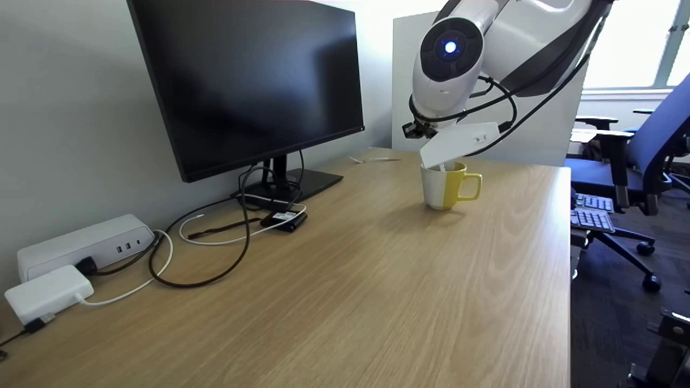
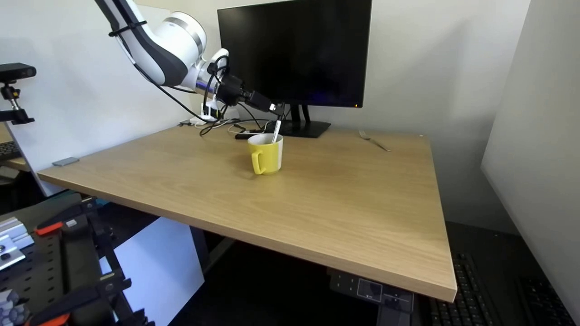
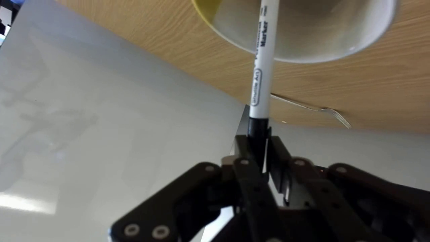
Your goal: Pick up the cup, move it to the right, pick up the pen from the table and put it in the cup.
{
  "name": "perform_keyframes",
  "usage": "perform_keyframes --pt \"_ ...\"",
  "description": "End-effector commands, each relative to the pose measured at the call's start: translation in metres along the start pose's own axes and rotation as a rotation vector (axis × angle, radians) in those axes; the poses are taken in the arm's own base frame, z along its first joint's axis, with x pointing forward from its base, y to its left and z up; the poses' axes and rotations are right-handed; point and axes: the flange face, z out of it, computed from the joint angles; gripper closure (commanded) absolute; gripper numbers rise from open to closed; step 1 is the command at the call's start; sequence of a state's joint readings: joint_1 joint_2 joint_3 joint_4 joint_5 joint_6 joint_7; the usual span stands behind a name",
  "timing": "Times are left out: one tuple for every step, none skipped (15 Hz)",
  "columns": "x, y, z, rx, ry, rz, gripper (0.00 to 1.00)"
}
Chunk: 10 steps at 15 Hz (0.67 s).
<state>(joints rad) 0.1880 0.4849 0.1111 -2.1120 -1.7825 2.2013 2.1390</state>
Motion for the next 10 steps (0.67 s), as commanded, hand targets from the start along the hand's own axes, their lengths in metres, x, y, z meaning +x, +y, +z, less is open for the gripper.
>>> perform_keyframes --pt "-0.0041 -0.0077 0.0082 0.03 0.004 0.019 0.96" --pt "-0.006 -0.0095 0.0096 0.032 -0.001 0.016 0.96" --pt "-0.0076 -0.0104 0.0103 0.034 -0.005 0.016 0.96" --pt "-0.0079 -0.0111 0.0104 0.035 -0.008 0.016 0.96" --pt "-0.0077 -0.0119 0.0107 0.037 -0.009 0.017 0.96" --pt "-0.0076 -0.0124 0.011 0.038 -0.011 0.017 0.96" --pt "-0.0073 -0.0129 0.0113 0.04 -0.012 0.019 0.96" --pt "-0.0067 -0.0131 0.0112 0.042 -0.015 0.021 0.96" --pt "-0.0064 -0.0132 0.0114 0.044 -0.018 0.022 0.78" --pt "-0.0062 -0.013 0.0111 0.047 -0.022 0.023 0.56"
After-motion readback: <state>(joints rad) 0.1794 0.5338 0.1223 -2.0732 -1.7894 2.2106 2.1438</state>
